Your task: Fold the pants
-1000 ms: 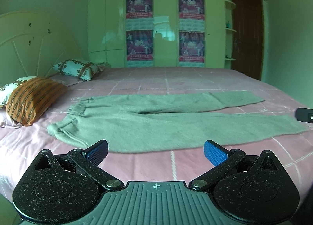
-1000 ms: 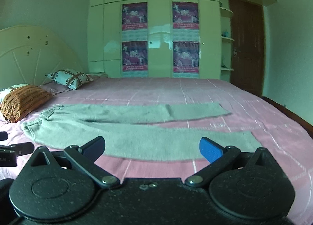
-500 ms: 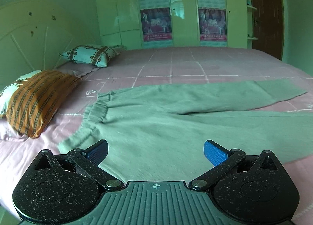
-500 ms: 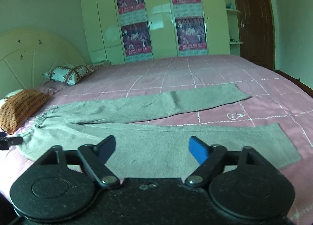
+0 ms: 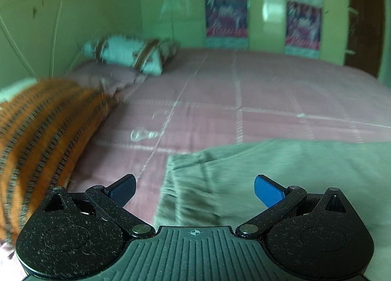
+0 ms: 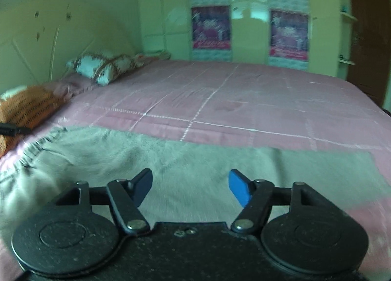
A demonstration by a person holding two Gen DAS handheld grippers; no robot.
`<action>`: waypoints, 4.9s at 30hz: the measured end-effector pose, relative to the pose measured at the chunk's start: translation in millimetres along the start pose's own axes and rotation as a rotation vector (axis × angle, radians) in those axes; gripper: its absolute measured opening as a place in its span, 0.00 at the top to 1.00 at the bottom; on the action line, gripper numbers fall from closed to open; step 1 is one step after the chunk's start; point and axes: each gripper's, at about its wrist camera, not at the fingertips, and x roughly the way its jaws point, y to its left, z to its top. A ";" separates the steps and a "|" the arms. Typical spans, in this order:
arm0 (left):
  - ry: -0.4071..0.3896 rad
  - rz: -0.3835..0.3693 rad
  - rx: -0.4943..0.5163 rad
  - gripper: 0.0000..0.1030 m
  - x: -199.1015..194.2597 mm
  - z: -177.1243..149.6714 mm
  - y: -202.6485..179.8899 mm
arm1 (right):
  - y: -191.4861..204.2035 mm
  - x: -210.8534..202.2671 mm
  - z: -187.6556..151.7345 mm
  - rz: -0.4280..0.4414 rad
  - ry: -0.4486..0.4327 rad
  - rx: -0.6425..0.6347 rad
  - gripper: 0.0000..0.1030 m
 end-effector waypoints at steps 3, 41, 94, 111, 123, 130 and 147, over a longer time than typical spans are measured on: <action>0.084 -0.004 -0.007 0.00 45.4 5.9 5.1 | -1.8 53.5 16.6 0.000 0.046 -0.050 0.42; -0.235 -0.442 -0.021 0.71 16.3 20.8 61.1 | 50.0 52.0 57.8 0.165 0.023 -0.557 1.00; 0.027 -0.437 -0.740 0.77 -99.1 -108.1 103.4 | 12.3 -74.1 -60.1 0.258 -0.098 0.595 1.00; 0.077 -0.371 -0.680 0.77 -113.6 -138.3 117.7 | 36.9 -89.8 -105.5 0.253 0.044 0.459 1.00; 0.135 -0.300 -0.580 0.77 -103.4 -144.2 104.9 | 47.2 -59.8 -130.6 0.224 0.157 0.453 1.00; 0.133 -0.296 -0.587 0.77 -106.0 -138.0 103.7 | 50.8 -68.7 -128.3 0.226 0.134 0.474 1.00; 0.057 -0.298 -0.563 0.77 -117.4 -127.5 94.5 | 54.9 -62.4 -142.4 0.194 0.160 0.477 1.00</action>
